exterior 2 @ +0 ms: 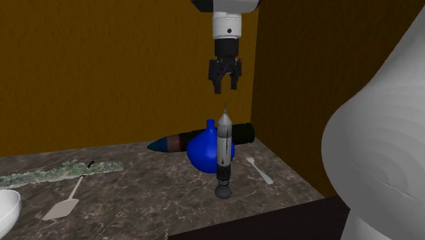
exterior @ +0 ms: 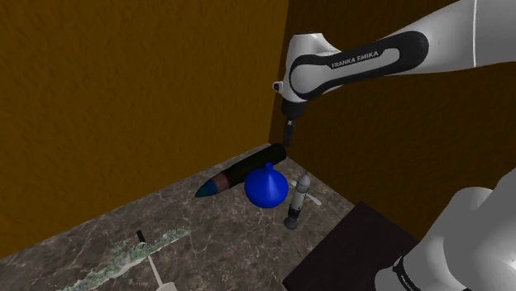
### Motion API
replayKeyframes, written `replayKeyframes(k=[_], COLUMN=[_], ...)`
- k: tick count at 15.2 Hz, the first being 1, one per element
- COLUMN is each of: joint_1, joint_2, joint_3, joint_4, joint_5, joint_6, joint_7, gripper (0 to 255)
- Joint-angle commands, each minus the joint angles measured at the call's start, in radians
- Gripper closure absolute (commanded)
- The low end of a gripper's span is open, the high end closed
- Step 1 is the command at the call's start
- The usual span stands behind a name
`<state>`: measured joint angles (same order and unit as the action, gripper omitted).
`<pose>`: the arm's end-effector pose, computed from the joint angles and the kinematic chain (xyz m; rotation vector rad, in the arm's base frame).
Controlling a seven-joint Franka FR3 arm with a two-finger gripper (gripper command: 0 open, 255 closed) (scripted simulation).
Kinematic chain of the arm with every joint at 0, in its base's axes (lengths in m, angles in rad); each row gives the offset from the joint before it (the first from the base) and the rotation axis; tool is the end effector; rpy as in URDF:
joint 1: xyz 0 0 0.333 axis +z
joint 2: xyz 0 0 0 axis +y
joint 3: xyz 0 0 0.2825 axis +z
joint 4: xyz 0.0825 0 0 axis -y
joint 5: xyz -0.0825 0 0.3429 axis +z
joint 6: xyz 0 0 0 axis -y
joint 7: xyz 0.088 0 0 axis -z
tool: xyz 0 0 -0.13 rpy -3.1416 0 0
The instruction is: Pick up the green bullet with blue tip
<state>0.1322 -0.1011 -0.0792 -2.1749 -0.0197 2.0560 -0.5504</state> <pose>0.4789 0.0236 0.3977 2.9905 0.9468 -0.0311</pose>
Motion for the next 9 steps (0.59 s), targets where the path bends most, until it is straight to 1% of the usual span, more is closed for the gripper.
replayKeyframes(k=[1, 9], joint_1=[0.013, 0.054], joint_2=[0.072, 0.338], joint_3=[0.009, 0.057], joint_4=[0.037, 0.213], joint_5=[-0.002, -0.034], joint_6=[0.038, 0.141], joint_7=[-0.046, -0.202], gripper=[0, 0])
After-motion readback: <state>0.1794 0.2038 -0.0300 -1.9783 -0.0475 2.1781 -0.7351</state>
